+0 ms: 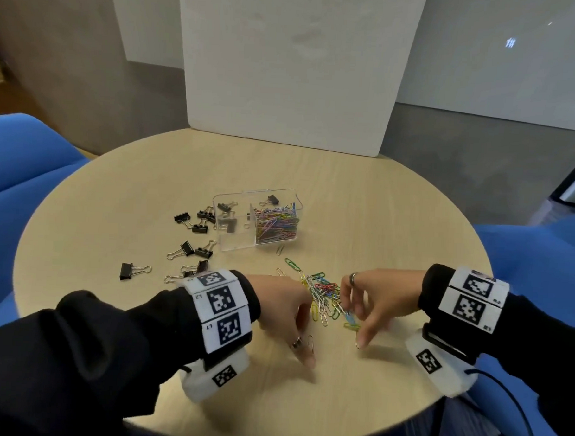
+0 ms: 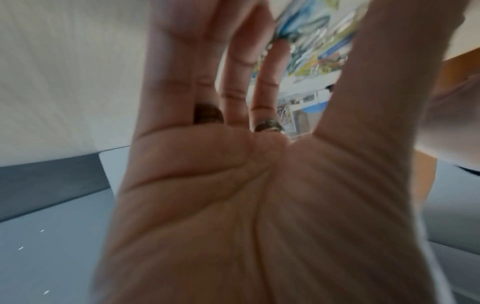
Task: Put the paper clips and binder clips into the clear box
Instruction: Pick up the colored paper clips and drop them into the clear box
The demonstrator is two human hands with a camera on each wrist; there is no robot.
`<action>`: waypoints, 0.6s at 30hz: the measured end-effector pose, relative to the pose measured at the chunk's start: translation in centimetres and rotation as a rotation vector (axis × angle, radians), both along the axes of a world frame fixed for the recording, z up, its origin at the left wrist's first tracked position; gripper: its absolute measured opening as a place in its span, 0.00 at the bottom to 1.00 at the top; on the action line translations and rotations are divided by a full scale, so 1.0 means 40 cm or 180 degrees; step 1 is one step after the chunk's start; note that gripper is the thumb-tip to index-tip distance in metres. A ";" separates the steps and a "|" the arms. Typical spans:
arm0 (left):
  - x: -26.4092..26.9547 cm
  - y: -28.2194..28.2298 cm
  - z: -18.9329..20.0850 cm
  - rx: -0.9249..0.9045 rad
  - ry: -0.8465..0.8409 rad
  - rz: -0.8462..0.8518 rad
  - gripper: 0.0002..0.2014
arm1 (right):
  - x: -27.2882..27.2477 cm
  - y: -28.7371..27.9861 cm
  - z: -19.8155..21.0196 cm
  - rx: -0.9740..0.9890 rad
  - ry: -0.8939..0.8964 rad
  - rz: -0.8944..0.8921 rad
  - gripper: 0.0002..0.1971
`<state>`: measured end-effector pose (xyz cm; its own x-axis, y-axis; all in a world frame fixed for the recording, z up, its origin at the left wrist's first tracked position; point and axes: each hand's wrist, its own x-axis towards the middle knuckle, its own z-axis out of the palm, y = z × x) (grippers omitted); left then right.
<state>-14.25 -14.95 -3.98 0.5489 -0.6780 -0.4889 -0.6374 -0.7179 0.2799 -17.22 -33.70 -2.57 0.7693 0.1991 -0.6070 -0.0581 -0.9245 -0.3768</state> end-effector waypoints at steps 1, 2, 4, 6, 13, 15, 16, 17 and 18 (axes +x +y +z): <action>-0.006 -0.006 -0.005 -0.0014 -0.0096 -0.0037 0.28 | 0.002 0.003 -0.008 -0.0097 -0.0045 0.0087 0.26; -0.010 -0.013 -0.007 -0.0049 -0.0196 -0.0054 0.27 | 0.008 0.008 -0.015 -0.0152 -0.0110 0.0130 0.25; -0.004 -0.025 -0.006 -0.0096 -0.0369 -0.0046 0.23 | 0.028 0.016 -0.023 -0.0119 -0.0243 0.0097 0.23; 0.016 -0.029 0.000 -0.0133 -0.0534 -0.0018 0.19 | 0.049 0.024 -0.024 0.0024 -0.0416 -0.0094 0.21; 0.087 0.034 0.037 0.0202 -0.0574 0.0326 0.16 | 0.083 0.021 -0.008 -0.0530 -0.0675 -0.0445 0.18; 0.090 0.041 0.027 0.0349 -0.0268 0.0361 0.18 | 0.082 0.031 -0.018 -0.0590 -0.0583 -0.0391 0.14; 0.092 0.039 0.021 0.0318 -0.0105 0.0377 0.19 | 0.082 0.041 -0.023 -0.0496 -0.0586 -0.0381 0.12; 0.095 0.034 0.016 0.0216 0.0012 0.0406 0.18 | 0.082 0.052 -0.025 -0.0359 -0.0599 -0.0395 0.12; 0.097 0.028 0.013 0.0088 0.0058 0.0436 0.17 | 0.084 0.063 -0.026 -0.0227 -0.0613 -0.0426 0.13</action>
